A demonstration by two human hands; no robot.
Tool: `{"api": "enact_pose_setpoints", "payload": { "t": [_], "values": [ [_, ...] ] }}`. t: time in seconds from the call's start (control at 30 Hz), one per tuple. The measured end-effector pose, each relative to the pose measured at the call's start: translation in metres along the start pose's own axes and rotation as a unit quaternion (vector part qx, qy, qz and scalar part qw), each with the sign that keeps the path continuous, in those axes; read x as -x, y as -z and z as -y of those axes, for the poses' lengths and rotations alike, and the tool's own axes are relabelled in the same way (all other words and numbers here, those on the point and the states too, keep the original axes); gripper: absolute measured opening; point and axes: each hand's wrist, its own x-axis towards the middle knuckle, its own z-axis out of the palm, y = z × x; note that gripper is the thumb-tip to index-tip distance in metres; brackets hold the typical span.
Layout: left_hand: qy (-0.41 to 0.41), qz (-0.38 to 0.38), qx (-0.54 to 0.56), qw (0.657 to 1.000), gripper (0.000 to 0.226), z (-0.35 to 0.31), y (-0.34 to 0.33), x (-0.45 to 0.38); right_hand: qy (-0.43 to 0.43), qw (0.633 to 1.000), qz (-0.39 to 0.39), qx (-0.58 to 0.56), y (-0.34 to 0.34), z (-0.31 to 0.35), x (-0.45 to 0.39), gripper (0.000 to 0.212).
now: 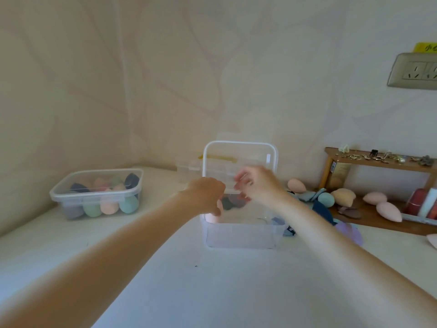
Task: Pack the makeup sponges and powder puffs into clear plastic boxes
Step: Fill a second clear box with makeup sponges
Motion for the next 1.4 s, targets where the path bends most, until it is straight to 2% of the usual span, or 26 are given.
{"api": "enact_pose_setpoints", "payload": {
  "t": [0.1, 0.17, 0.3, 0.33, 0.4, 0.47, 0.53, 0.63, 0.73, 0.83, 0.93, 1.0, 1.1, 1.2, 1.27, 1.33, 1.4],
  "values": [
    [0.000, 0.026, -0.030, 0.999, 0.037, -0.007, 0.003, -0.005, -0.012, 0.990, -0.142, 0.011, 0.039, -0.018, -0.014, 0.034],
    [-0.003, 0.053, -0.021, 0.998, 0.036, -0.008, 0.006, -0.007, -0.038, 0.982, -0.173, 0.060, 0.055, -0.033, -0.024, 0.033],
    [-0.016, 0.141, 0.034, 0.989, 0.021, -0.001, 0.010, -0.021, -0.110, 0.966, -0.207, 0.105, 0.066, -0.067, -0.047, 0.025],
    [-0.015, 0.158, 0.039, 0.987, 0.021, 0.000, 0.010, -0.025, -0.122, 0.965, -0.192, 0.129, 0.065, -0.076, -0.053, 0.026],
    [-0.014, 0.178, 0.035, 0.983, 0.021, 0.003, 0.011, -0.033, -0.159, 0.953, -0.105, 0.235, 0.063, -0.096, -0.063, 0.028],
    [-0.020, 0.186, 0.027, 0.982, 0.020, 0.003, 0.012, -0.039, -0.195, 0.924, -0.019, 0.329, 0.061, -0.114, -0.071, 0.031],
    [-0.028, 0.185, 0.021, 0.982, 0.019, 0.004, 0.009, -0.044, -0.213, 0.903, 0.028, 0.372, 0.058, -0.128, -0.079, 0.035],
    [-0.036, 0.175, 0.022, 0.984, 0.022, 0.005, 0.006, -0.046, -0.243, 0.884, 0.037, 0.398, 0.052, -0.133, -0.084, 0.041],
    [-0.037, 0.173, 0.032, 0.984, 0.027, 0.004, 0.006, -0.043, -0.252, 0.871, -0.001, 0.421, 0.052, -0.127, -0.080, 0.040],
    [-0.033, 0.169, 0.036, 0.984, 0.031, 0.002, 0.007, -0.038, -0.207, 0.899, -0.052, 0.383, 0.056, -0.114, -0.074, 0.038],
    [-0.027, 0.164, 0.029, 0.986, 0.031, 0.001, 0.006, -0.032, -0.134, 0.944, -0.173, 0.248, 0.061, -0.088, -0.062, 0.032],
    [-0.024, 0.158, 0.026, 0.987, 0.034, -0.001, 0.005, -0.028, -0.080, 0.944, -0.262, 0.182, 0.067, -0.063, -0.050, 0.027],
    [-0.028, 0.136, 0.014, 0.990, 0.040, -0.005, 0.005, -0.018, 0.016, 0.946, -0.316, 0.073, 0.068, -0.027, -0.034, 0.023],
    [-0.041, 0.092, -0.019, 0.995, 0.042, -0.008, 0.007, -0.007, 0.126, 0.952, -0.280, 0.002, 0.055, -0.001, -0.014, 0.025],
    [-0.050, 0.055, -0.046, 0.996, 0.042, -0.007, 0.006, -0.001, 0.158, 0.971, -0.178, -0.002, 0.040, 0.007, -0.003, 0.032],
    [-0.057, 0.026, -0.071, 0.995, 0.043, -0.004, 0.004, 0.005, 0.127, 0.991, -0.048, -0.008, 0.024, 0.007, 0.003, 0.040],
    [-0.057, 0.009, -0.062, 0.996, 0.041, -0.001, 0.002, 0.010, 0.082, 0.996, 0.018, 0.040, 0.012, -0.001, 0.002, 0.040]
  ]
}}
